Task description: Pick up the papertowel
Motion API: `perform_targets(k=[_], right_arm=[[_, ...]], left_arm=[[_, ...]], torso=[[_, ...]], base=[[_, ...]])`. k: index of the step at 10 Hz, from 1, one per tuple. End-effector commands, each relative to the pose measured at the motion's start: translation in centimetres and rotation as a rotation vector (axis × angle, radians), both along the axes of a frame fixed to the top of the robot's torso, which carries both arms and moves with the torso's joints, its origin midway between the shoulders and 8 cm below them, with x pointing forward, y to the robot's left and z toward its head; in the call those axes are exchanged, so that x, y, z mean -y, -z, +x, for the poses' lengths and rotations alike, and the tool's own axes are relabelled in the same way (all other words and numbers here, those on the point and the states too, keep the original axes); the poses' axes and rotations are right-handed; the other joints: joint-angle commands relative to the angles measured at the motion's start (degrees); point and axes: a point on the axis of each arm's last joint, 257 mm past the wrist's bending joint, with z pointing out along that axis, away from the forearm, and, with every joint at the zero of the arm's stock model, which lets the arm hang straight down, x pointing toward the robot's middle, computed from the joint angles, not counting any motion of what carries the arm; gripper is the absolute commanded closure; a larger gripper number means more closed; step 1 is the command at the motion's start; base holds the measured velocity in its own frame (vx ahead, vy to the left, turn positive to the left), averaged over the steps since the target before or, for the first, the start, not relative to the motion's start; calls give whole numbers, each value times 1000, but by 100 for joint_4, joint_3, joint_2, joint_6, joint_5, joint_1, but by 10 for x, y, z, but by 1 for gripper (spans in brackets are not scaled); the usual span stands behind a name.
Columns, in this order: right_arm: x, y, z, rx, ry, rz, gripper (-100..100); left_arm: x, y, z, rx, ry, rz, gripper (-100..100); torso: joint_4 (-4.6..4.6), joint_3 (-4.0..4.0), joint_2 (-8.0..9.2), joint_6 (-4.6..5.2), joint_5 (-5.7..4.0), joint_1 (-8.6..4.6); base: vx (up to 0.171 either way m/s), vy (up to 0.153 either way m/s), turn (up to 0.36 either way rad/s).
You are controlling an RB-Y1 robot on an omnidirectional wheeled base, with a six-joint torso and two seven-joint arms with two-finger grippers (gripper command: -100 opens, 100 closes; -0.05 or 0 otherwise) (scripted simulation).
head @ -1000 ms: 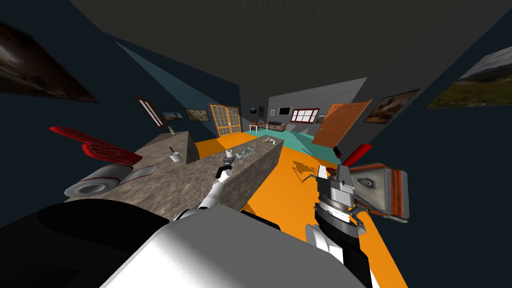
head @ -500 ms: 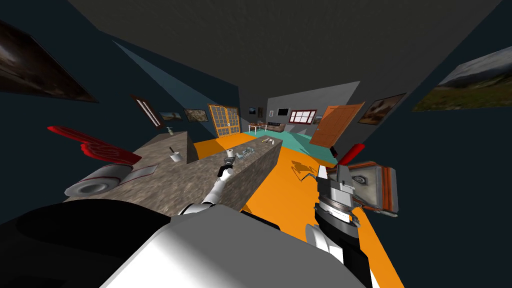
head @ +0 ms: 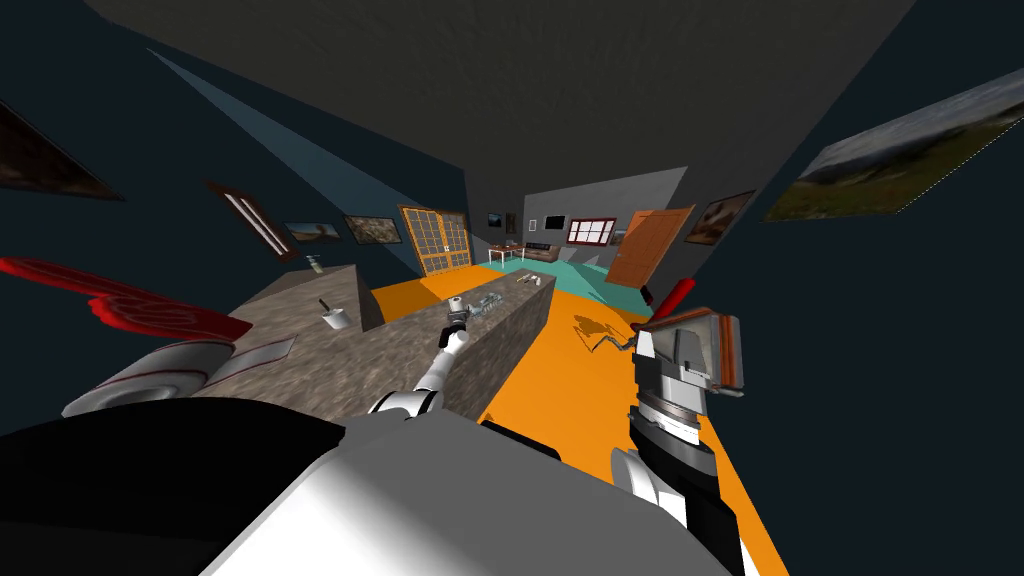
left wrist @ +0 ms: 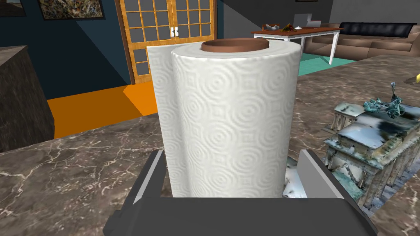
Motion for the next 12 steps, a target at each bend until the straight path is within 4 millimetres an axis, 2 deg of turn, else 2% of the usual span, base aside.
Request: perform_targets(k=[1, 3, 4, 6, 7, 9, 10, 11, 12], right_arm=[[0, 0, 0, 0, 0, 0, 0], [0, 0, 0, 0, 0, 0, 0], [0, 0, 0, 0, 0, 0, 0], [0, 0, 0, 0, 0, 0, 0], [0, 0, 0, 0, 0, 0, 0], [0, 0, 0, 0, 0, 0, 0], [0, 0, 0, 0, 0, 0, 0], [0, 0, 0, 0, 0, 0, 0], [0, 0, 0, 0, 0, 0, 0]], left_arm=[[-5, -10, 9, 17, -20, -2, -100], [-2, 8, 11, -19, -17, -17, -100], [-17, -10, 14, 13, -69, -13, -100], [-9, -3, 24, -7, -57, -29, -100], [-24, -13, 23, 12, -111, -30, -100], [-12, -10, 35, -2, -94, -48, -100], [-11, 0, 33, -24, -94, -54, -100], [-13, -5, 34, -13, -94, -48, -100], [-12, -3, 34, -15, -93, -50, 100]], torso=[[0, 0, 0, 0, 0, 0], [1, 0, -5, -5, -1, -1], [-5, -9, -15, -10, 1, -4], [3, 9, 14, -6, 0, 0], [0, 2, 1, -8, 1, 2], [3, 10, 17, -3, 1, -1], [1, 3, 3, -5, 0, -5], [-4, -7, -15, -5, 0, -8], [-5, -12, -23, -10, -1, -6]], base=[[-116, 32, -180], [-43, 9, 20], [-116, -4, -278], [-96, 23, -103], [-114, 26, -257], [-104, 16, -95], [-22, -1, 10], [-5, -3, -8], [-1, -3, -15]])
